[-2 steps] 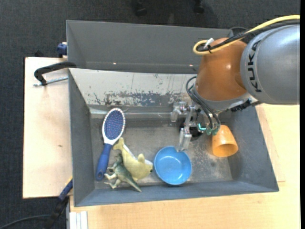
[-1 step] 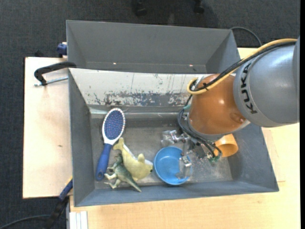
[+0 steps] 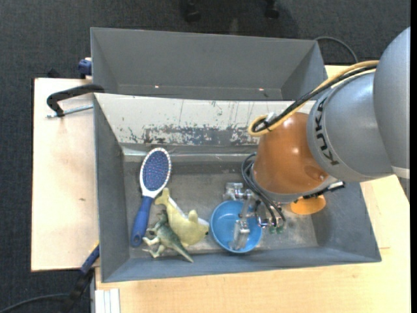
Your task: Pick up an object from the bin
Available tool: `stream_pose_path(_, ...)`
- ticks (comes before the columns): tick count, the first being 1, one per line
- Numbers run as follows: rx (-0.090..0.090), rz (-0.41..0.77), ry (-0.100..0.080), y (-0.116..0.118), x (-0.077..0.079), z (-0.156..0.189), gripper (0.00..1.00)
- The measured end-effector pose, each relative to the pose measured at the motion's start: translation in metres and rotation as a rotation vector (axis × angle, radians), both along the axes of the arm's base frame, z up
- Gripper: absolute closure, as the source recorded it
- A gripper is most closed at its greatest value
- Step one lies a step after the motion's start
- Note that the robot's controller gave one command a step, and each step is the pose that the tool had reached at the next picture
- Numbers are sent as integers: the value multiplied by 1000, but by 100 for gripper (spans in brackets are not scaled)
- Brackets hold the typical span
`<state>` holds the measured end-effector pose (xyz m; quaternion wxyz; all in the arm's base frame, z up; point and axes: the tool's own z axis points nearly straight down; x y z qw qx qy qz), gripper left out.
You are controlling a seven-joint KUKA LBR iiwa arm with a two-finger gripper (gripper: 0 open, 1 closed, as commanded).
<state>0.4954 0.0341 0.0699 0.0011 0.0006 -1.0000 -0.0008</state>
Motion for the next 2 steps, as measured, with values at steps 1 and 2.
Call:
stream_pose_path(1, 0, 0, -8, 0, 2, 1, 100)
stream_pose_path(2, -2, 45, -17, -28, 22, 147, 100)
